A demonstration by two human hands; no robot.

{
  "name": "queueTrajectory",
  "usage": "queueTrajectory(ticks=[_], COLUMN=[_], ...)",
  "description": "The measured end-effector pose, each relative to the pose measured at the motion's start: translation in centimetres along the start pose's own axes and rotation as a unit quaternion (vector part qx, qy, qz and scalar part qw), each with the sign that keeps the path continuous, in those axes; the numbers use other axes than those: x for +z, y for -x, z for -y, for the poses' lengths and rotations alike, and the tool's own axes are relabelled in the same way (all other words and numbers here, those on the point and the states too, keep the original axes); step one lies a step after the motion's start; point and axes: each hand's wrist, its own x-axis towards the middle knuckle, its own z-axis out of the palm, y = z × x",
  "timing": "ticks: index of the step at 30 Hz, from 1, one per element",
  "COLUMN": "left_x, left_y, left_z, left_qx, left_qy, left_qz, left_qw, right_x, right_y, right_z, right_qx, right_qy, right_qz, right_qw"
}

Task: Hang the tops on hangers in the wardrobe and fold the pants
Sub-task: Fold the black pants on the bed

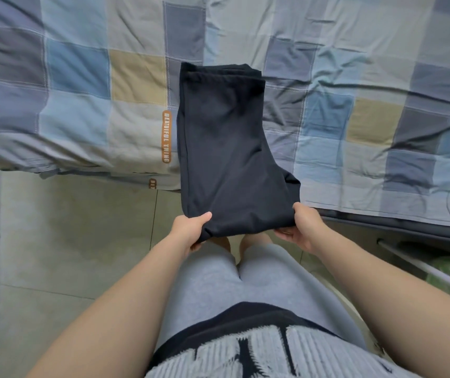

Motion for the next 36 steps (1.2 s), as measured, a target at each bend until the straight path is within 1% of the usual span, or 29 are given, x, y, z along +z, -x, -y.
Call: queueTrajectory(ticks=[3, 6, 10, 12, 16, 20, 22, 24, 26, 28, 30, 31, 33, 34, 35, 36], left_x=[-0.6, -1.2, -1.8, -1.9, -1.5, -0.5, 0.3, 1.3, 2.1, 2.6, 2.7, 2.7, 2.9, 3.2, 3.6, 3.9], left_y=[0.6, 0.5, 0.7, 0.6, -0.4, -2.3, -3.9, -6.2, -9.0, -11.6, -13.5, -14.3, -15.2, -15.3, -15.3, -15.3], left_z=[-0.1, -2.3, -7.7, -10.9, -17.6, -24.1, -26.7, -28.1, -28.3, -27.6, -26.5, -25.8, -24.3, -23.6, -22.9, -22.4], left_qx=[0.013, 0.073, 0.178, 0.216, 0.222, 0.256, 0.289, 0.337, 0.388, 0.416, 0.447, 0.469, 0.517, 0.534, 0.539, 0.529], left_qy=[0.034, 0.082, 0.145, 0.163, 0.184, 0.166, 0.136, 0.085, 0.008, -0.099, -0.212, -0.268, -0.365, -0.395, -0.402, -0.388], left_qz=[-0.010, -0.022, -0.029, -0.030, -0.006, 0.002, 0.011, 0.011, 0.018, 0.024, 0.001, -0.027, -0.109, -0.156, -0.200, -0.235], left_qw=[0.999, 0.994, 0.973, 0.962, 0.957, 0.952, 0.948, 0.937, 0.921, 0.904, 0.869, 0.841, 0.766, 0.731, 0.713, 0.718], right_x=[-0.1, 0.8, 3.3, 4.7, 7.5, 10.3, 11.7, 12.9, 14.0, 14.7, 14.7, 14.6, 13.8, 13.4, 13.0, 12.6], right_y=[0.6, 0.4, 0.1, -0.2, -1.0, -3.0, -4.9, -7.3, -9.8, -12.1, -14.1, -14.9, -16.4, -17.0, -17.4, -17.7], right_z=[-0.2, 1.6, 6.6, 9.7, 15.9, 21.2, 23.0, 23.8, 23.5, 22.5, 21.2, 20.7, 19.8, 19.5, 19.2, 19.0], right_qx=[-0.002, -0.008, -0.050, -0.071, -0.099, -0.120, -0.123, -0.122, -0.127, -0.142, -0.162, -0.176, -0.213, -0.238, -0.265, -0.289], right_qy=[-0.022, -0.034, -0.053, -0.063, -0.094, -0.104, -0.106, -0.078, 0.003, 0.097, 0.149, 0.161, 0.184, 0.202, 0.218, 0.228], right_qz=[0.007, 0.032, 0.057, 0.077, 0.109, 0.102, 0.092, 0.092, 0.088, 0.061, 0.043, 0.044, 0.057, 0.060, 0.059, 0.052], right_qw=[1.000, 0.999, 0.996, 0.993, 0.985, 0.982, 0.982, 0.985, 0.988, 0.983, 0.974, 0.970, 0.958, 0.948, 0.937, 0.928])
